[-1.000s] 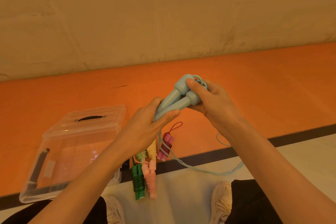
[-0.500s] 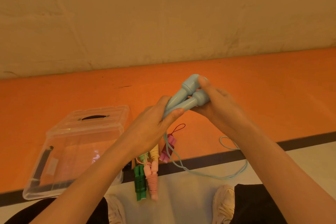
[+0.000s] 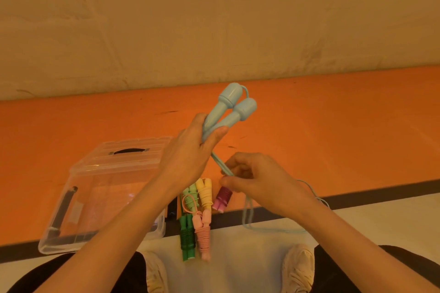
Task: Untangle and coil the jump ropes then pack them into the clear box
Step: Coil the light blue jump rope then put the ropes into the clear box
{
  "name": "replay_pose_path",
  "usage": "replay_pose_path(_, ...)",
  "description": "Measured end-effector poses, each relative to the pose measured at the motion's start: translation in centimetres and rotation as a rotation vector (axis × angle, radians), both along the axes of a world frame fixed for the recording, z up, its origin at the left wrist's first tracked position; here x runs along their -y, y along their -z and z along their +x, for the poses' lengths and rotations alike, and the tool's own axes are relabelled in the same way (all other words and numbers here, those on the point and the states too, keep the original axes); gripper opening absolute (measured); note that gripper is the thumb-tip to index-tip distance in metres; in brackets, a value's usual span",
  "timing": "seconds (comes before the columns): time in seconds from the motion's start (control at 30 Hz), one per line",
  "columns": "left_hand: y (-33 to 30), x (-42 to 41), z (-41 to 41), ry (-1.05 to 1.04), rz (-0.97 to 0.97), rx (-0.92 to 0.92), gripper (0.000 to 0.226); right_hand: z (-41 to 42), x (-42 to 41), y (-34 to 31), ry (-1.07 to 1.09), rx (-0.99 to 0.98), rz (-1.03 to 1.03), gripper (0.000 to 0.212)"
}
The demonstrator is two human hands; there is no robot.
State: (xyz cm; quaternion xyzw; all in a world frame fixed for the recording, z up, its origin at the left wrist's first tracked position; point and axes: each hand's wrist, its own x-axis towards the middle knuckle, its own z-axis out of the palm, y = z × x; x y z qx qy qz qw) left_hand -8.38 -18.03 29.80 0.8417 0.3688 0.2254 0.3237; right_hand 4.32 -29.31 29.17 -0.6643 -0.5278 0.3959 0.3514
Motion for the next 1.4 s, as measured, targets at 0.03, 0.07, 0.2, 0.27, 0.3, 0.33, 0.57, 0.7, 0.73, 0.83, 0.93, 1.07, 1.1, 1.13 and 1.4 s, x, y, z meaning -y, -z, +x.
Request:
replay_pose_path(0.03, 0.1, -0.1, -0.1, -0.003, 0.019, -0.030, 0.051, 0.3, 0.3, -0.3, -0.010, 0.121, 0.036, 0.007)
replay_pose_path(0.07, 0.3, -0.2, -0.2, 0.004, 0.034, -0.058, 0.051, 0.6, 0.6, -0.7, -0.016, 0.224, 0.091, 0.007)
replay_pose_path(0.2, 0.7, 0.2, 0.0, 0.078, 0.017, -0.123, 0.037, 1.7, 0.7, -1.5, -0.008, 0.466, 0.342, 0.013)
replay_pose_path(0.27, 0.6, 0.4, 0.2, 0.113, -0.005, -0.118, 0.034, 2.0, 0.5, -1.4, -0.031, 0.420, 0.368, 0.018)
replay_pose_path(0.3, 0.5, 0.5, 0.3, 0.120, -0.004, -0.116, 0.035, 2.1, 0.4, -1.3, -0.043, 0.394, 0.370, 0.021)
replay_pose_path(0.33, 0.3, 0.6, 0.3, 0.123, -0.004, -0.114, 0.037, 2.2, 0.4, -1.3, -0.052, 0.376, 0.368, 0.024)
replay_pose_path(0.57, 0.0, 0.6, 0.1, 0.148, 0.053, -0.115, 0.044, 2.3, 0.5, -1.4, -0.077, 0.375, 0.358, 0.023)
replay_pose_path(0.7, -0.2, 0.9, 0.0, 0.170, 0.203, -0.204, 0.044, 2.5, 0.5, -1.1, -0.060, 0.405, 0.320, 0.022)
replay_pose_path(0.73, -0.3, 1.1, 0.0, 0.185, 0.211, -0.206, 0.050, 2.6, 0.4, -1.0, -0.044, 0.421, 0.318, 0.025)
replay_pose_path(0.83, -0.5, 1.2, -0.1, 0.233, 0.176, -0.220, 0.063, 3.0, 0.4, -1.0, -0.053, 0.437, 0.255, 0.028)
replay_pose_path(0.93, -0.4, 0.6, -0.3, 0.314, 0.055, -0.175, 0.063, 3.2, 0.5, -1.4, -0.101, 0.416, 0.215, 0.028)
replay_pose_path(1.07, -0.4, 0.8, -0.5, 0.359, 0.034, -0.279, 0.068, 3.9, 0.6, -2.3, -0.124, 0.381, 0.156, 0.031)
replay_pose_path(1.1, -0.2, 1.0, -0.5, 0.354, 0.104, -0.347, 0.068, 4.0, 0.6, -2.4, -0.126, 0.392, 0.127, 0.028)
replay_pose_path(1.13, 0.1, 1.2, -0.4, 0.343, 0.195, -0.408, 0.067, 4.0, 0.7, -2.4, -0.124, 0.406, 0.102, 0.026)
replay_pose_path(1.4, 1.5, -0.8, -1.4, 0.260, 0.416, -0.499, 0.051, 6.9, 3.1, -4.1, -0.078, 0.435, -0.013, 0.012)
